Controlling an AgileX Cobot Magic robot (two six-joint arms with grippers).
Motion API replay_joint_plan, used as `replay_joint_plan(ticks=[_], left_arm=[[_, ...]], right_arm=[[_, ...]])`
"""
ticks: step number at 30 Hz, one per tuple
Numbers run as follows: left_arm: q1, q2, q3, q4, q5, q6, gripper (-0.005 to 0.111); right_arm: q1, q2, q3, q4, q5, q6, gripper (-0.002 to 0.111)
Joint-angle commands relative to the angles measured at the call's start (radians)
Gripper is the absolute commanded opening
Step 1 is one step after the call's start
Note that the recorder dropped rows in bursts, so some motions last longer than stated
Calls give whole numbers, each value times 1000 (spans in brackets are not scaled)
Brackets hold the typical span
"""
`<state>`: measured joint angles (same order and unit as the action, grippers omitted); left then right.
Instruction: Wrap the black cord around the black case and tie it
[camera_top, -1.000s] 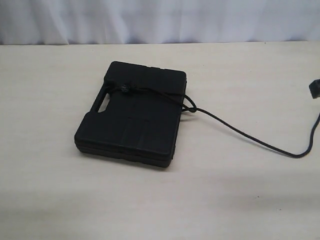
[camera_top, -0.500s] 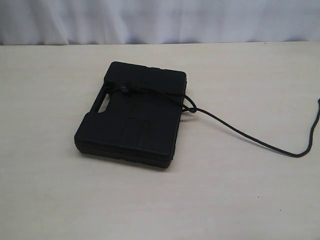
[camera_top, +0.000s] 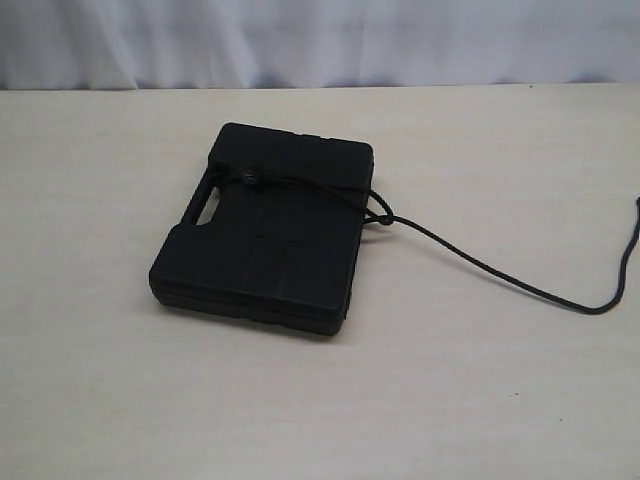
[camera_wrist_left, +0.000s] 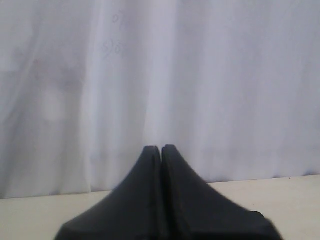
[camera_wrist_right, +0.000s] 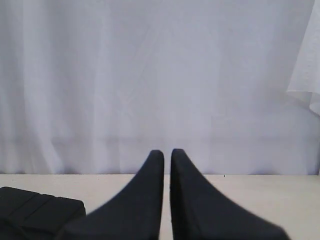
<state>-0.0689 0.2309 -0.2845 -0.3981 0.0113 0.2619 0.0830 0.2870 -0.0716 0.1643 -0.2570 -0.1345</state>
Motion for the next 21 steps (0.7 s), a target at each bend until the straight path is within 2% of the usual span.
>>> replay_joint_plan(ticks=[1, 9, 11, 12, 16, 18, 19, 21], left_arm=[[-2, 5, 3, -8, -18, -5, 0], [-2, 2, 15, 15, -11, -5, 0], [-2, -37, 56, 148, 1, -5, 0], [-2, -81, 102, 211, 1, -5, 0], [-2, -231, 285, 202, 5, -5, 0], [0, -231, 285, 251, 273, -5, 0], [3, -231, 285, 265, 317, -3, 0], [13, -231, 285, 265, 300, -1, 0]], right_arm=[[1, -5, 17, 15, -18, -7, 4], [1, -5, 39, 15, -17, -7, 4], [1, -20, 72, 15, -46, -7, 4], [1, -50, 72, 15, 24, -7, 4], [1, -192, 72, 10, 102, -7, 4], [1, -273, 72, 3, 105, -7, 4], [1, -287, 72, 3, 107, -7, 4], [1, -287, 72, 0, 101, -7, 4]])
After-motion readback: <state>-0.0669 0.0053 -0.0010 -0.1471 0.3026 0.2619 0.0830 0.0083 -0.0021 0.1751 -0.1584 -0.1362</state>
